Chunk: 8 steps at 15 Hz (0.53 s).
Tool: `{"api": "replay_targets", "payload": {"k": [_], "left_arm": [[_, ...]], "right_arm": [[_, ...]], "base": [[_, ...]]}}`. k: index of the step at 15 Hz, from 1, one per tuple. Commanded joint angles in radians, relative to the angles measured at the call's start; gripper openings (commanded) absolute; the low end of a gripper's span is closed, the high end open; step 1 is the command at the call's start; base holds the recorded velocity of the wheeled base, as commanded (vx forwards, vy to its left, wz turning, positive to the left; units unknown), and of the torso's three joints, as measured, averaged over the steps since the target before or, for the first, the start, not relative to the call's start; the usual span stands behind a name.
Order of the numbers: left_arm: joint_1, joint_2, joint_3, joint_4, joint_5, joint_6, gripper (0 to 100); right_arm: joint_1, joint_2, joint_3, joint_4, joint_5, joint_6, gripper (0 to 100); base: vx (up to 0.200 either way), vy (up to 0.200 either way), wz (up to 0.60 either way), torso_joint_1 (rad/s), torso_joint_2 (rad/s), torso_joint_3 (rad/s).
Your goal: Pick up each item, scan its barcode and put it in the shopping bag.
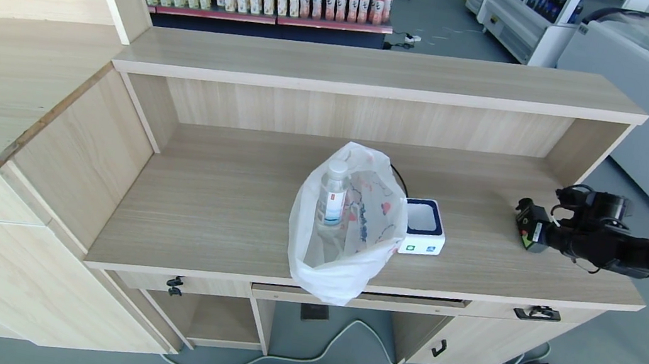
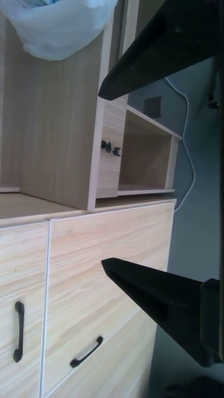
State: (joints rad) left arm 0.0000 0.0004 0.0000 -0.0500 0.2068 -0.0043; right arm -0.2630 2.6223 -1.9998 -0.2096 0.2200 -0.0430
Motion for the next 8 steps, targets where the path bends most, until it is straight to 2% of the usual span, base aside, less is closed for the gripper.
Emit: {"api": "replay_targets", "payload": {"k": [1, 3, 5, 6, 8], "left_arm": [[0.0, 0.0, 0.0, -0.001, 0.0, 0.0, 100], [0.0, 0.0, 0.0, -0.001, 0.0, 0.0, 100], [0.0, 0.0, 0.0, -0.001, 0.0, 0.0, 100], [0.0, 0.0, 0.0, -0.001, 0.0, 0.0, 100], [0.0, 0.0, 0.0, -0.001, 0.0, 0.0, 100]], "right_arm": [[0.001, -0.061, 0.0, -0.004, 0.001, 0.0, 0], [-0.001, -0.176, 0.0, -0.004, -0.002, -0.011, 0], [-0.013, -0.326, 0.016, -0.01, -0.004, -0.133, 0], [-0.035, -0.439, 0.151, -0.065, -0.001, -0.236, 0], [-0.041, -0.676, 0.506, -0.281, 0.004, -0.383, 0]], "base": [[0.0, 0.0, 0.0, 0.0, 0.0, 0.0], [0.0, 0.0, 0.0, 0.0, 0.0, 0.0], [0.0, 0.0, 0.0, 0.0, 0.0, 0.0], [0.0, 0.0, 0.0, 0.0, 0.0, 0.0], [0.0, 0.0, 0.0, 0.0, 0.0, 0.0]]}}
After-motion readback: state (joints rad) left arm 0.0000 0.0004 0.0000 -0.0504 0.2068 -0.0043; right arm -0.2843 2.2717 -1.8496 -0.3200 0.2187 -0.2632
